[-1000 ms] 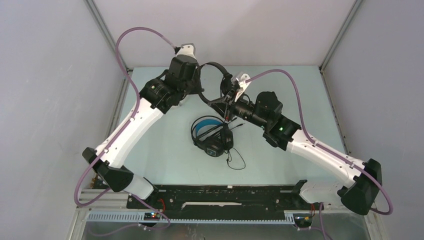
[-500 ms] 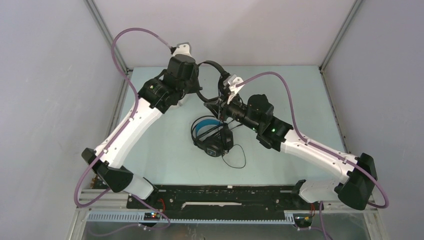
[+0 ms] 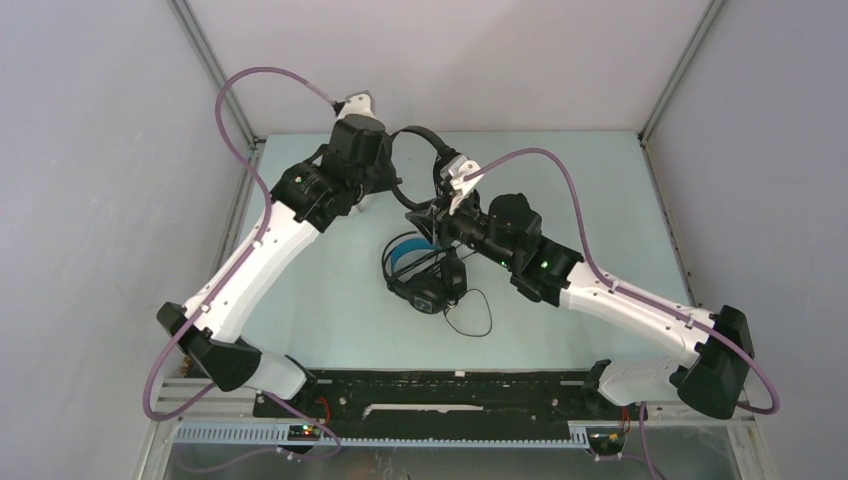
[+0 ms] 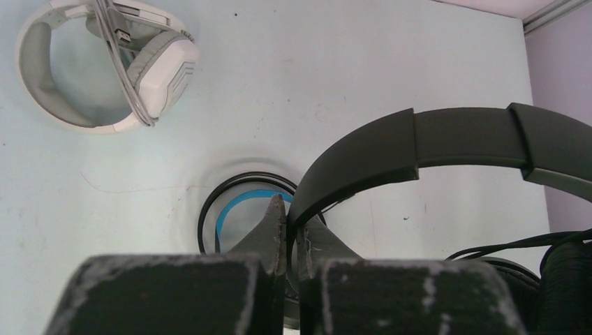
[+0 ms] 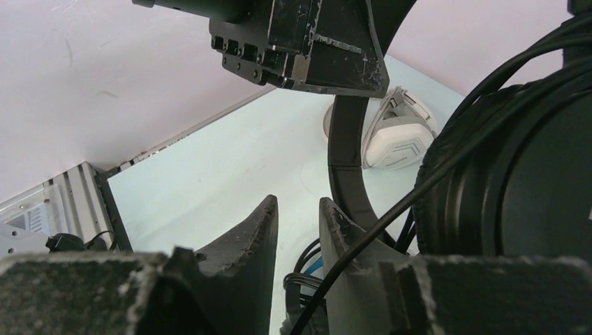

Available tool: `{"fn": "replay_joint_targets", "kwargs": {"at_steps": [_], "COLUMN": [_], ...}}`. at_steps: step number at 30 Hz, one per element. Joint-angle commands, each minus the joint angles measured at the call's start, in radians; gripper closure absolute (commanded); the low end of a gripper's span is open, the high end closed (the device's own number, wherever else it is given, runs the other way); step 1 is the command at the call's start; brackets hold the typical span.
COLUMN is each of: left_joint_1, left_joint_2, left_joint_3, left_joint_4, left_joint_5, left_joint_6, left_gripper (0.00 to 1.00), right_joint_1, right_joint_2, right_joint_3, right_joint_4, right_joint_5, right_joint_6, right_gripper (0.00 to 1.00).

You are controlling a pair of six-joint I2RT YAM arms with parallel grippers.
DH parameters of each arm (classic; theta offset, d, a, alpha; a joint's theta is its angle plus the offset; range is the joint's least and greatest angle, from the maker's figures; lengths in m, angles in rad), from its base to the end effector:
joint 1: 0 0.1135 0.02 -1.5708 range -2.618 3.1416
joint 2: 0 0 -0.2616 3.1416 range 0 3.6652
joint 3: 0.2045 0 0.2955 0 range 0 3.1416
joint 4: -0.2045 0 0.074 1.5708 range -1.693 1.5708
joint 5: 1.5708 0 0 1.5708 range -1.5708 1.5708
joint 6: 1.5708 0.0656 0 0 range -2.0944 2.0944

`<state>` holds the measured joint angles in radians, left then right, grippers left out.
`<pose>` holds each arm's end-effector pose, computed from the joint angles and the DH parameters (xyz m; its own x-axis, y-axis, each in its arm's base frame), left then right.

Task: Wrap the headphones
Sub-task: Wrap the headphones cable around the headphones.

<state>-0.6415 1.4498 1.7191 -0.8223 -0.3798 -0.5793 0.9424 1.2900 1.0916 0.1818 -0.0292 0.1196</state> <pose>0.3079 -0.1996 0.4371 -0.5180 -0.2477 -0.8187 0.0232 0.9527 -0.3029 0.2233 0.3106 0.3643 -0.1082 0.0540 -0.9927 -0.8187 0.5616 0.1198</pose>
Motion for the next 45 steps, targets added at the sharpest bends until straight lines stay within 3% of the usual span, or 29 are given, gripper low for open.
{"fn": "replay_joint_targets", "kwargs": {"at_steps": [1,5,7,15,23,32,35,45], "left_joint_1": [0.018,0.018,0.018,0.018,0.023,0.042,0.046,0.051], "left_joint_2": [-0.061,-0.059,-0.062,-0.059,-0.070,-0.084,-0.092,-0.116], "left_joint_3": [0.001,-0.014,-0.036,-0.052,-0.039,-0.050,-0.064,-0.111], "left_joint_4": [0.166,0.181,0.203,0.207,0.214,0.231,0.245,0.284], "left_joint_5": [0.024,0.006,0.009,0.009,0.049,0.081,0.093,0.131], "left_joint_6": [-0.116,-0.107,-0.105,-0.106,-0.142,-0.190,-0.193,-0.213], "left_gripper": [1.00,1.00,1.00,1.00,1.00,1.00,1.00,1.00], "right_joint_1": [0.023,0.021,0.013,-0.023,-0.002,0.022,0.022,0.016], "right_joint_2": [-0.019,-0.039,-0.049,-0.046,-0.020,-0.030,-0.046,-0.081], "right_joint_3": [0.016,0.016,0.017,0.017,0.038,0.033,0.012,-0.032], "right_joint_4": [-0.040,0.002,0.026,0.030,-0.142,-0.207,-0.191,-0.138], "right_joint_5": [-0.038,-0.055,-0.081,-0.147,-0.053,0.007,0.004,0.029], "right_joint_6": [0.004,0.027,0.059,0.254,0.200,0.171,0.187,0.148], "right_gripper": [0.68,0.86,0.91,0.76,0.71,0.61,0.63,0.83]}}
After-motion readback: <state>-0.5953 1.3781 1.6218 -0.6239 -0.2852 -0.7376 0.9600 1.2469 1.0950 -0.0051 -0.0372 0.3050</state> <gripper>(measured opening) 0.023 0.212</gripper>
